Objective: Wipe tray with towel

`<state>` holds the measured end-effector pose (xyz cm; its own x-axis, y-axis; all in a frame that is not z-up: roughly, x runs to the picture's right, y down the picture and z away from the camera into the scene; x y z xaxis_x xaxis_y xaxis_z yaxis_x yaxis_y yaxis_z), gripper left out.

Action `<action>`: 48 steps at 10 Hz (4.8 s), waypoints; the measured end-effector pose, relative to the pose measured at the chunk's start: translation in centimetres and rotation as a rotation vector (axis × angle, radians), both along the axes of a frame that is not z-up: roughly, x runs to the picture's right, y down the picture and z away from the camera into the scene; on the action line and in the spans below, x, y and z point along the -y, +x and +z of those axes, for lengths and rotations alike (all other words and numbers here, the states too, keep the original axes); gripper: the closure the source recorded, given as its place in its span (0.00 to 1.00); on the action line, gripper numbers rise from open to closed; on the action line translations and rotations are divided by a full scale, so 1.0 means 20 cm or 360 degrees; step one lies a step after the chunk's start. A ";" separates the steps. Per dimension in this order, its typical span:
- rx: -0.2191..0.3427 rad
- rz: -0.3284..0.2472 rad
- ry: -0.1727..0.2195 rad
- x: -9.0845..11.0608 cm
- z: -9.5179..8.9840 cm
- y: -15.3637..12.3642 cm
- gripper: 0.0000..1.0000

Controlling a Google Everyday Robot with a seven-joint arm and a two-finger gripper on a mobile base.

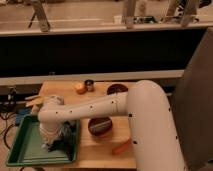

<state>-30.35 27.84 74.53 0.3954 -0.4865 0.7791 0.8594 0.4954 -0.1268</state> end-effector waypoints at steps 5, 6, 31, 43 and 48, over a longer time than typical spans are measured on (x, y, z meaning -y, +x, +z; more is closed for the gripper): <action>0.0015 -0.0088 -0.0017 -0.17 -0.14 -0.04 1.00; 0.0028 -0.0112 -0.0011 -0.16 -0.13 -0.07 1.00; 0.0164 -0.0273 0.0118 0.35 0.25 -0.42 1.00; 0.0150 0.0000 -0.0067 0.08 0.03 0.01 1.00; 0.0169 -0.0126 -0.0101 -0.21 -0.24 -0.07 1.00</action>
<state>-31.82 32.02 69.72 0.2713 -0.4610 0.8449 0.9056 0.4196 -0.0619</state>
